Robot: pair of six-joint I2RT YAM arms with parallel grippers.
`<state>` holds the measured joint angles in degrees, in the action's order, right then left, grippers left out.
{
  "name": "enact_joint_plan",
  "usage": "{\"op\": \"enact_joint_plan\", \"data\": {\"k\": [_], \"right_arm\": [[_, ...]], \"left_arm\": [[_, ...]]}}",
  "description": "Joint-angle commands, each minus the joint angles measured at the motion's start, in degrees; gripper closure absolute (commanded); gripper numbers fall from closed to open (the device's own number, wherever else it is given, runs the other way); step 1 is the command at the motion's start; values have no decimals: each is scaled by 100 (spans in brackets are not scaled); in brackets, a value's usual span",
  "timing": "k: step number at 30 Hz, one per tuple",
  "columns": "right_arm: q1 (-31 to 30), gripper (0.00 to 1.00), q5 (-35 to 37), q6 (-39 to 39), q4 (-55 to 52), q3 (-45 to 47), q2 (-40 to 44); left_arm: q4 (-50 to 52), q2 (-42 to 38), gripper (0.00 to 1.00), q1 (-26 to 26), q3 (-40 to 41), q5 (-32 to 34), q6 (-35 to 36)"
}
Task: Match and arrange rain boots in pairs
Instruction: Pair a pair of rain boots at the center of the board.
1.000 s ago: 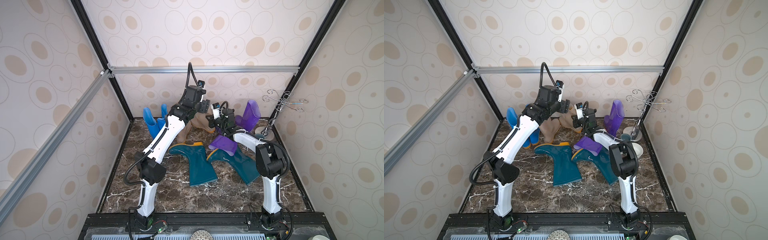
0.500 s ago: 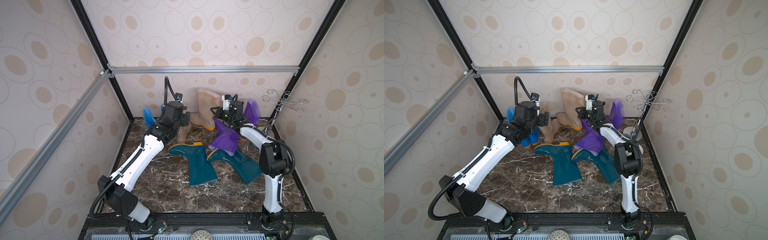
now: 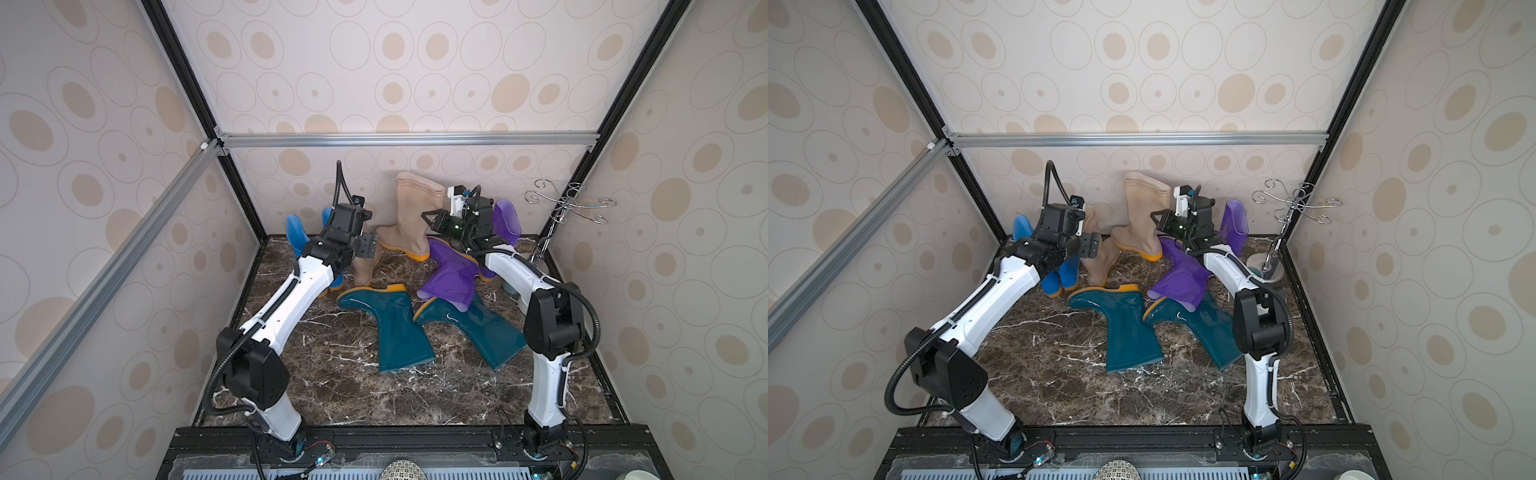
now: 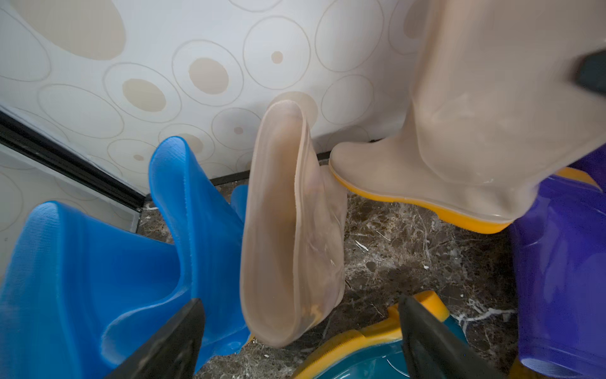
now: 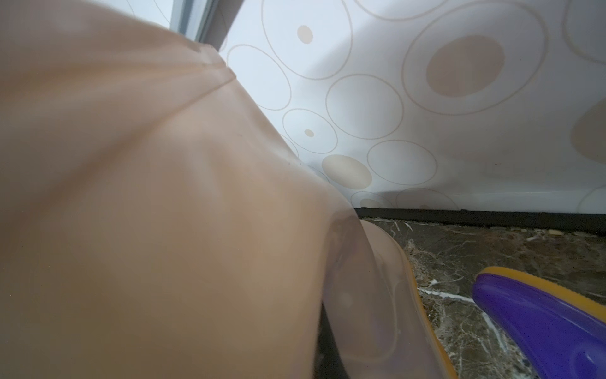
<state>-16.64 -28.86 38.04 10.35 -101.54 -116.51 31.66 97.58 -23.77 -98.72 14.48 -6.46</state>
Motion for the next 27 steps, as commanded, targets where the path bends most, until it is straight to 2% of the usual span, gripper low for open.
{"op": "enact_joint_plan", "data": {"k": [1, 8, 12, 17, 27], "right_arm": [[38, 100, 22, 21, 490, -49, 717], [35, 100, 595, -511, 99, 229, 1163], [32, 100, 564, -646, 141, 369, 1253], [38, 100, 522, -751, 149, 479, 1295], [3, 100, 655, -932, -14, 748, 1492]], "left_arm": [[598, 374, 8, 39, -761, 24, 45], [1957, 1909, 5, 40, -3126, 404, -72], [2573, 2573, 6, 39, -4337, 505, -200], [2490, 2496, 6, 47, -4054, 718, -390], [2449, 2669, 7, 75, -3843, 613, -579]]}}
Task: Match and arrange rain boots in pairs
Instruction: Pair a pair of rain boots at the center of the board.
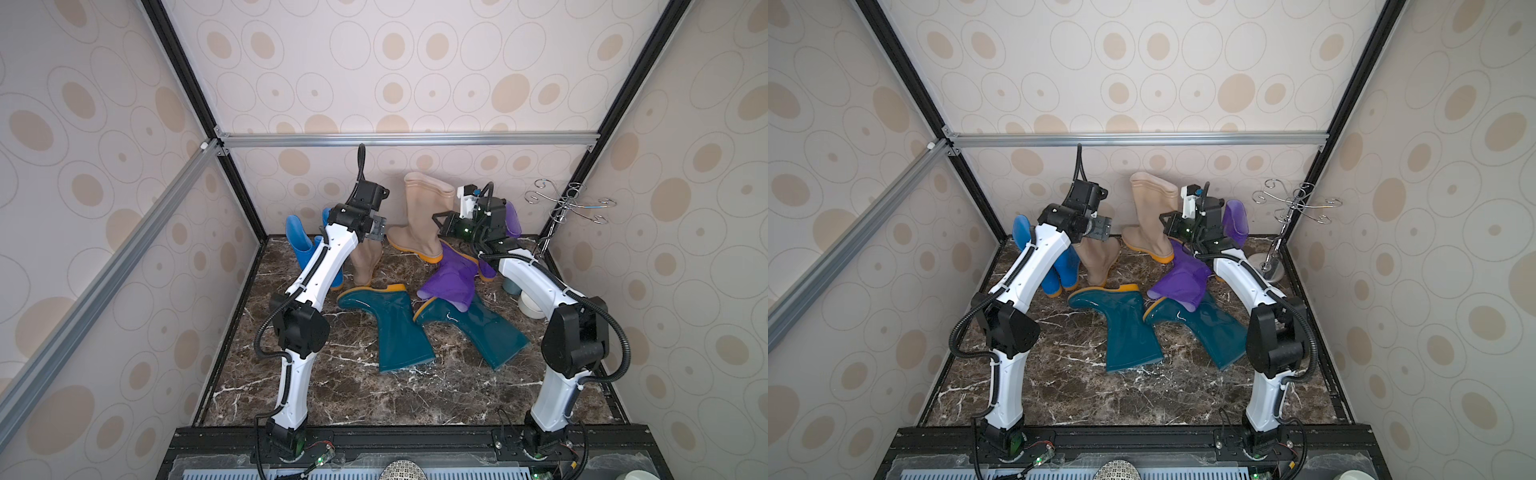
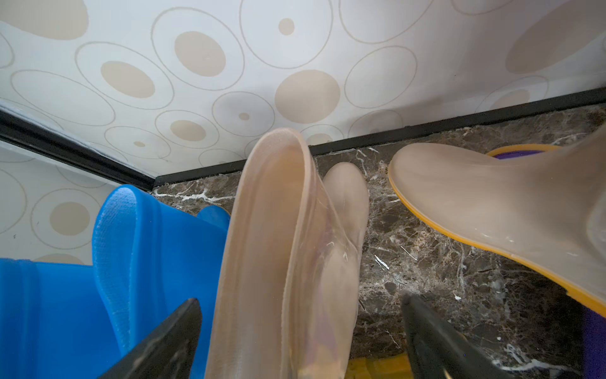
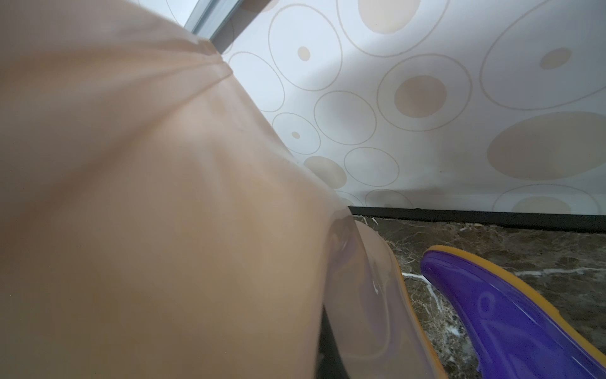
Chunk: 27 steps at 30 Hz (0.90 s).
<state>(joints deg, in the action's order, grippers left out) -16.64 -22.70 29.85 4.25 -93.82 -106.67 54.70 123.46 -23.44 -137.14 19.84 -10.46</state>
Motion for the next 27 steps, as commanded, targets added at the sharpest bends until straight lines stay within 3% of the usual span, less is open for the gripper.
{"op": "enact_joint_plan", "data": {"k": [1, 7, 13, 19, 27], "right_arm": [[-6, 100, 75, -119, 568, 7, 545], [-7, 100, 178, -117, 392, -38, 714], [-12, 100, 231, -5, 291, -152, 777], [-14, 100, 301, 3, 182, -179, 797], [-93, 100, 302, -85, -141, -384, 738]], "left_arm": [[152, 90, 8, 48, 30, 125, -207], [91, 91, 30, 74, 247, -281, -264], [-224, 1, 70, 141, 526, -927, -590], [-479, -85, 100, 146, 686, -1187, -1297], [-1040, -288, 100, 81, 969, -1155, -2505]]}}
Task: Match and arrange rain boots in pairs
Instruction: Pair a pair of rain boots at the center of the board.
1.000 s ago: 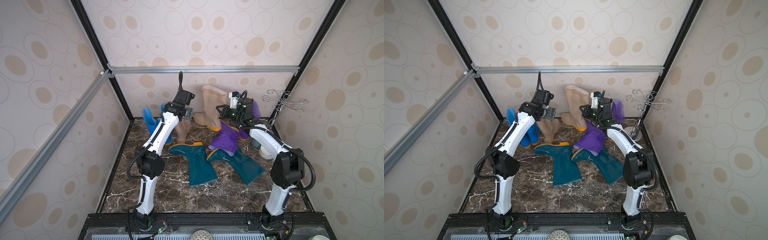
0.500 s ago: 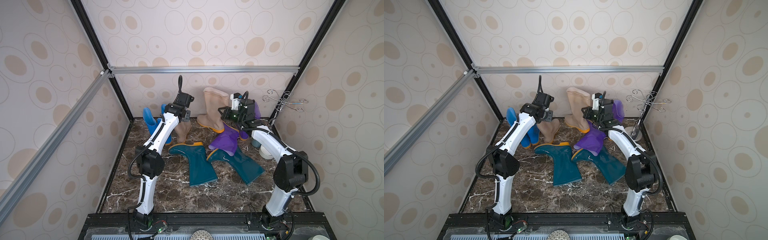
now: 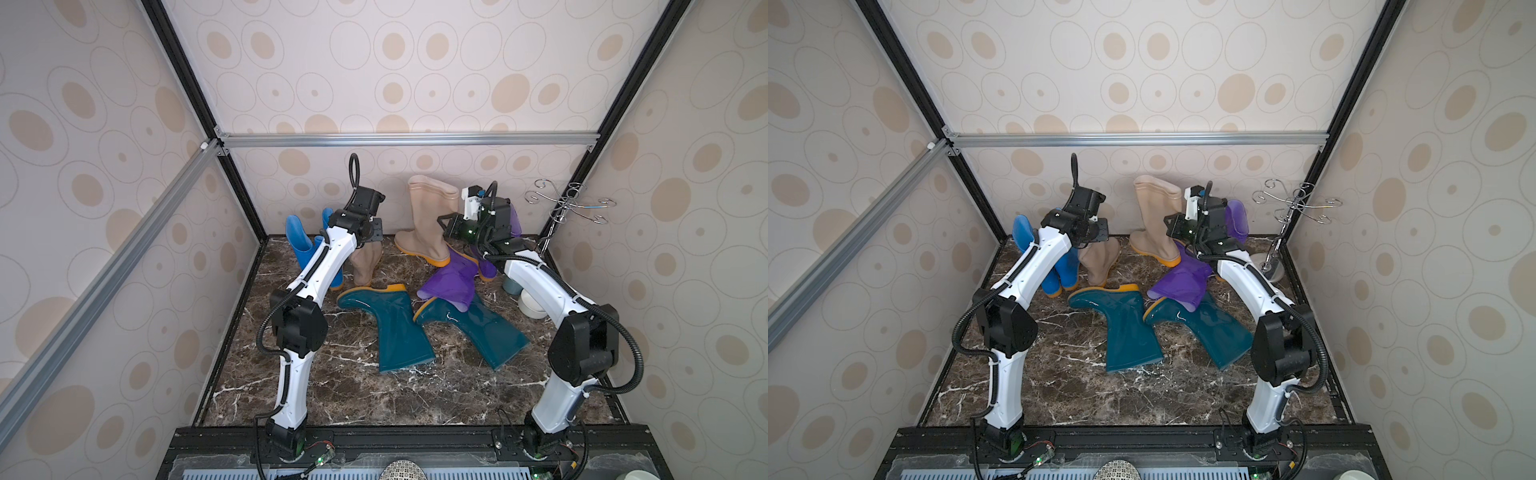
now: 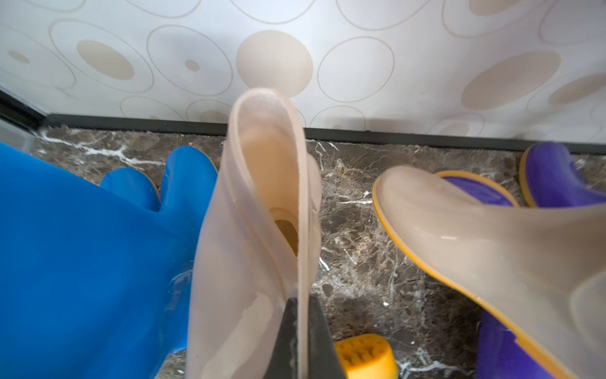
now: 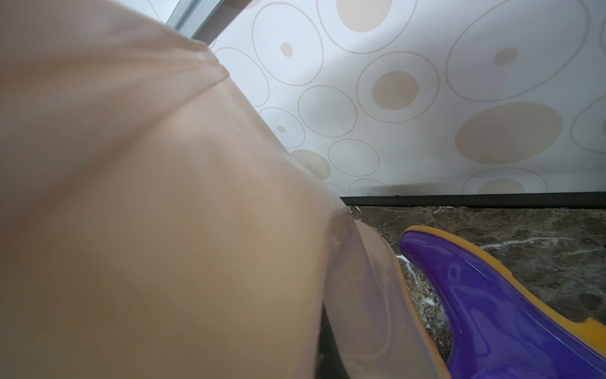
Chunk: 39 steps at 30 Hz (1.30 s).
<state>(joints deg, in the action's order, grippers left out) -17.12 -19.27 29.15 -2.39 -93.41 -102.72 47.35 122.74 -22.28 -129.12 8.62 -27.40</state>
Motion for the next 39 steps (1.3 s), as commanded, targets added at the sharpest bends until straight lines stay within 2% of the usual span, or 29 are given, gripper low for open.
{"op": "enact_joint_plan", "data": {"k": [1, 6, 13, 19, 26, 39], "right_arm": [[-41, 100, -36, -15, 506, -441, 336], [-45, 100, -92, 24, 433, -572, 288], [-80, 100, -102, 90, 433, -613, 257], [-94, 100, -101, 151, 498, -660, 193], [-138, 100, -100, 179, 455, -800, 42], [-591, 100, 496, -361, 859, -820, -357]], "left_arm": [[-418, -297, 100, -45, 268, -21, -914], [-971, -497, 100, -203, 541, 117, -1452], [-966, -169, 100, -334, -18, 334, -1786], [-1015, 113, 100, -358, -540, 263, -2033], [-654, 602, 100, -407, -1235, 294, -1906], [-347, 549, 100, -460, -1385, 693, -1344]]}}
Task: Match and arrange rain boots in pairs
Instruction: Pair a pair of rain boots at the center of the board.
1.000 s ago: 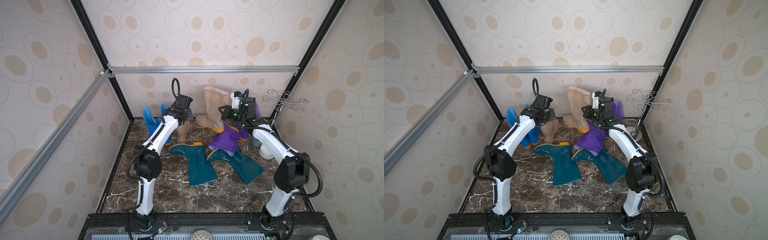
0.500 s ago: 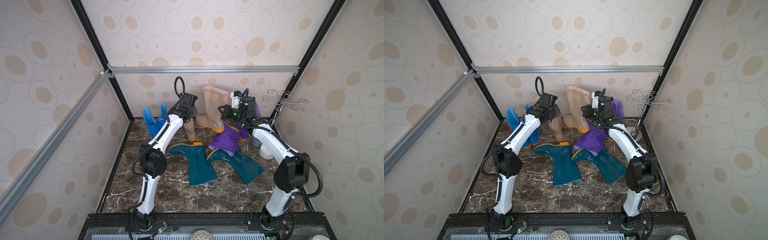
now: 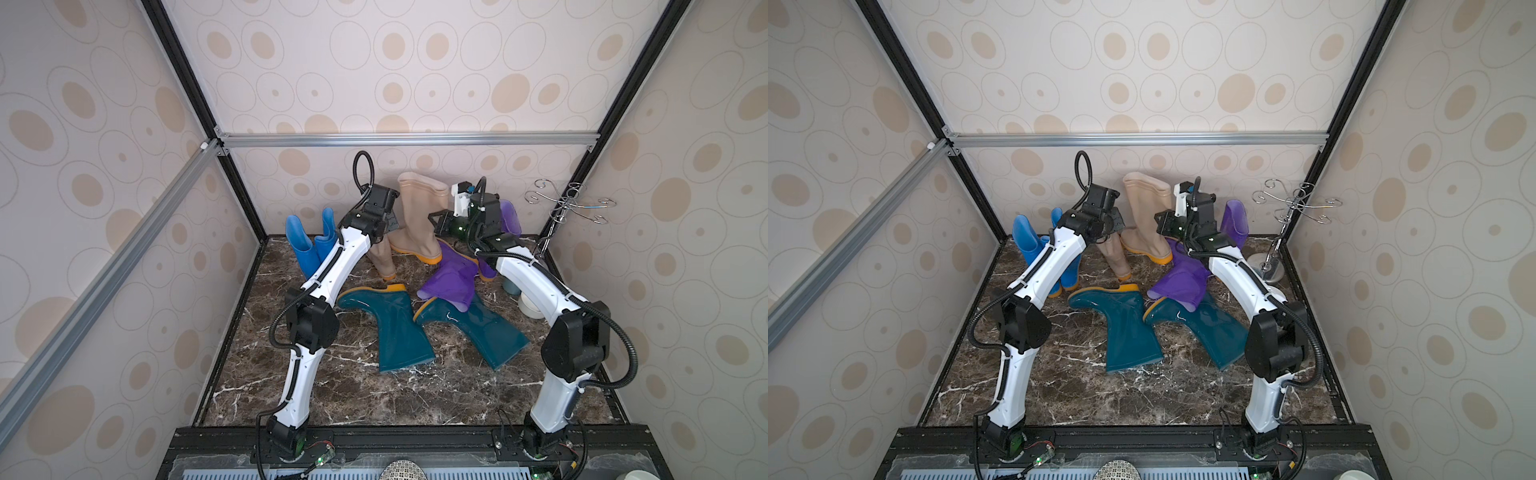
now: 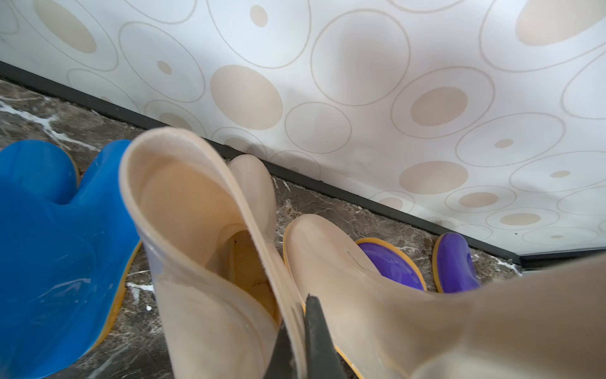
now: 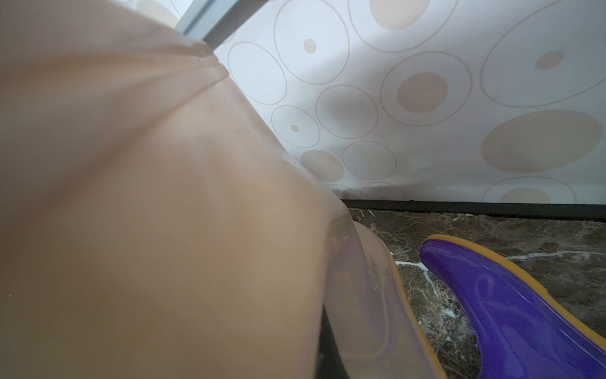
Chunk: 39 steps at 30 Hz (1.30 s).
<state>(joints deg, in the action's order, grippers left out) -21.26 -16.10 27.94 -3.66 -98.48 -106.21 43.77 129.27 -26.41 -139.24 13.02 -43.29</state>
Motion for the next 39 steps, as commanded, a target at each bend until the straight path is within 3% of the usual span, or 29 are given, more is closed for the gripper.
{"op": "enact_joint_plan", "data": {"k": [1, 6, 13, 19, 26, 39], "right_arm": [[-241, 100, 218, -308, 1101, -295, -57], [-535, 100, 471, -826, 1600, -271, -339], [-672, 100, 773, -973, 2612, 100, -621], [-677, 100, 613, -848, 3371, 302, -978], [-539, 100, -181, -369, 3700, 408, -1364], [-846, 100, 471, -140, 4405, 1455, -1373]], "left_arm": [[47, -96, 100, -48, -395, 249, 278], [242, -45, 100, -48, -666, 176, 536], [417, -17, 100, 65, -729, -208, 764], [544, 11, 100, 150, -728, -485, 852], [713, 18, 100, 205, -728, -537, 1130], [702, 63, 100, 202, -718, -667, 1246]]}}
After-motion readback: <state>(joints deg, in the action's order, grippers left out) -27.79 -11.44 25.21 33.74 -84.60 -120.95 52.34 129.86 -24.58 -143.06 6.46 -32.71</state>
